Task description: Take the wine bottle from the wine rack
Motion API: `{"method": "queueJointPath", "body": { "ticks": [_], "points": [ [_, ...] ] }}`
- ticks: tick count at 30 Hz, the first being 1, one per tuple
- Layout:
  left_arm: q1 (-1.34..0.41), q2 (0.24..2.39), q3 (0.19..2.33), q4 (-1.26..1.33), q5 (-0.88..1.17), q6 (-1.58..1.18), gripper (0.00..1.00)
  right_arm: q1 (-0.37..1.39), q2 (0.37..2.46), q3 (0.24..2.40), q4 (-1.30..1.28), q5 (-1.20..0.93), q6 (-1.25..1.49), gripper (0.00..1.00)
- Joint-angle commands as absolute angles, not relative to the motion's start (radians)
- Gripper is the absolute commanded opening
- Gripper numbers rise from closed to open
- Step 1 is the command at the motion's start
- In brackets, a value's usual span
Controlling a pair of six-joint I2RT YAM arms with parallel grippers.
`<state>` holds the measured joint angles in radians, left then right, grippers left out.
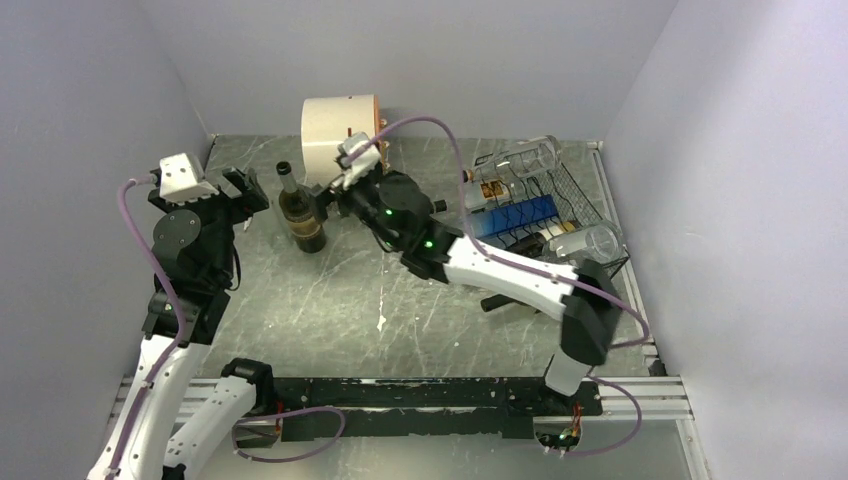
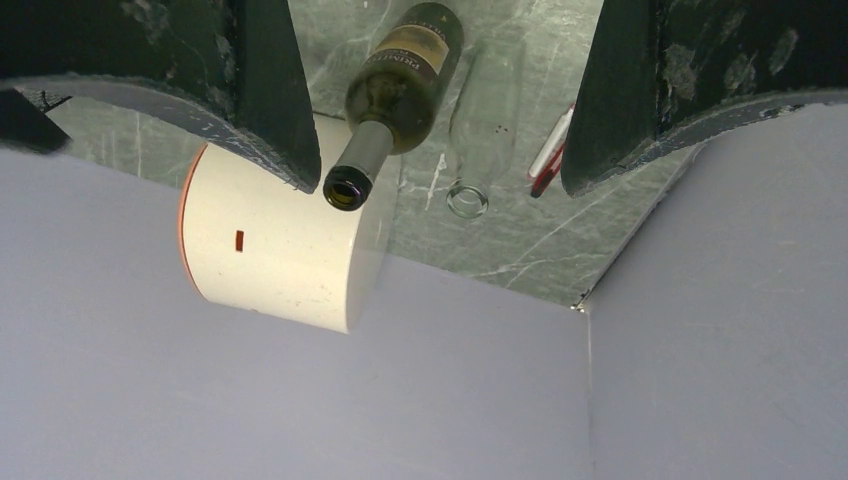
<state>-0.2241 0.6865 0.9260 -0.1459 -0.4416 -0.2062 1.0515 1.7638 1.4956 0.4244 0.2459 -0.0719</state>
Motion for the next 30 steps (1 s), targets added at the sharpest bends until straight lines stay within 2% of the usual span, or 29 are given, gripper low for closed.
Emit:
{"method": "queueJointPath", "body": {
  "ticks": [1, 8, 12, 17, 21, 30],
  "points": [
    [-0.256, 0.696, 0.937, -0.124, -0.443, -0.206, 0.93, 1.062, 1.601, 1.304, 0.336, 0.213, -0.084, 1.00],
    [-0.306, 0.715, 0.945, -0.133, -0.429, -0.206, 0.93, 1.063, 1.353, 1.040, 0.017, 0.304, 0.018, 1.00],
    [-0.309, 0.716, 0.949, -0.137, -0.420, -0.208, 0.93, 1.064, 1.287, 0.969, -0.021, 0.358, -0.066, 1.00],
    [-0.308, 0.705, 0.944, -0.133, -0.391, -0.226, 0.93, 1.057, 1.330, 0.969, 0.120, 0.521, -0.375, 1.00],
    [-0.310, 0.720, 0.936, -0.127, -0.362, -0.247, 0.93, 1.011, 1.445, 1.063, 0.183, 0.612, -0.559, 1.00],
    [-0.310, 0.715, 0.932, -0.126, -0.404, -0.233, 0.93, 0.815, 1.511, 1.145, 0.037, 0.539, -0.608, 0.98]
  ]
}}
